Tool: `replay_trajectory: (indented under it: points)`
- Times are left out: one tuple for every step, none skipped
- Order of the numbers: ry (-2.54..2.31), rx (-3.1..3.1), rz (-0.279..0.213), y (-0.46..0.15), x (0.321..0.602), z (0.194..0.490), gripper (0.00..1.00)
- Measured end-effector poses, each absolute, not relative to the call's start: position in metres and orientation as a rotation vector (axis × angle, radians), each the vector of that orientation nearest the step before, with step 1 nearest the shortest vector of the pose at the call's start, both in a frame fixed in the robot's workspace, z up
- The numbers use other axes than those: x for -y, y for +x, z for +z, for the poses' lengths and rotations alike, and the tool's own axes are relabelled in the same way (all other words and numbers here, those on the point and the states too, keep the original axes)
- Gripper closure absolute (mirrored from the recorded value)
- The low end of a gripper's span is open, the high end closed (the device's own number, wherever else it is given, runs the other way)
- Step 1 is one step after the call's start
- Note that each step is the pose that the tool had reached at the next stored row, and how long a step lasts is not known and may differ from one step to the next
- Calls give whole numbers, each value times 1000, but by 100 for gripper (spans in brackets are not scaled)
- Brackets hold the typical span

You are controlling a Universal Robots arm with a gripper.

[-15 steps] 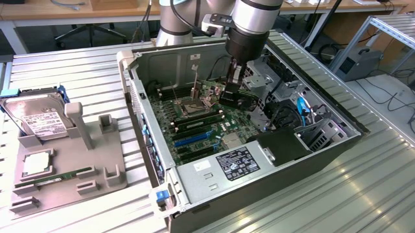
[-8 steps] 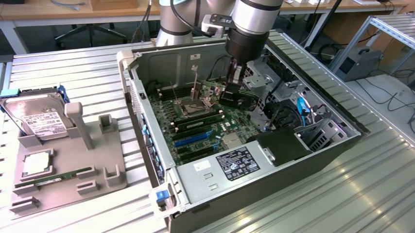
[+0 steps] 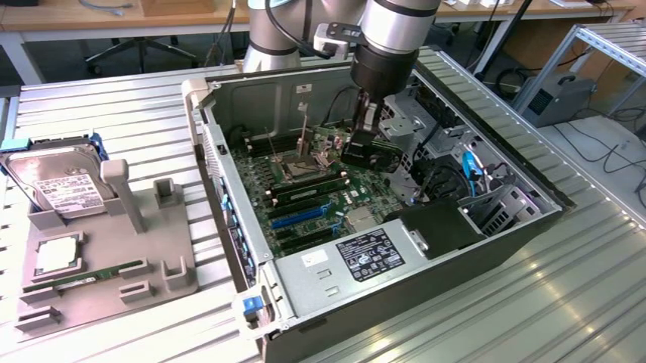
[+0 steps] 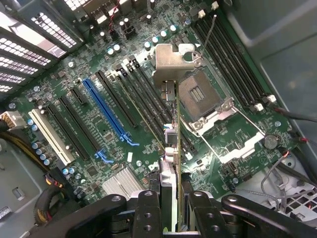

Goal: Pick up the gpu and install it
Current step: 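Insert the gpu into the slot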

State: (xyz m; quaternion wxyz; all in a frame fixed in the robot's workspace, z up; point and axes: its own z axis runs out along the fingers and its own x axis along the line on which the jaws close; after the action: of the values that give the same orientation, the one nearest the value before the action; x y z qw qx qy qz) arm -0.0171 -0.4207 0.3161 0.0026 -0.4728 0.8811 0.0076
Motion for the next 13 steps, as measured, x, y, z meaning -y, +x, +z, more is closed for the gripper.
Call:
replay_trajectory:
  points:
    - [-1485, -2762, 24, -17, 421, 316, 73]
    - [-1489, -2761, 24, -17, 421, 316, 73]
    - [-1492, -2759, 24, -17, 421, 316, 73]
    - [-1494, -2758, 24, -17, 421, 316, 73]
    - [-1498, -2756, 23, -17, 421, 316, 73]
    - [-1501, -2754, 23, -17, 421, 316, 73]
    - [-1504, -2753, 23, -17, 421, 316, 73]
    - [-1507, -2751, 23, -17, 421, 316, 73]
    - [-1510, -2750, 23, -17, 421, 316, 73]
    - [-1513, -2748, 23, -17, 421, 316, 73]
    - [-1515, -2747, 23, -17, 421, 316, 73]
    - [-1518, -2745, 23, -17, 421, 316, 73]
    - [-1522, -2743, 23, -17, 421, 316, 73]
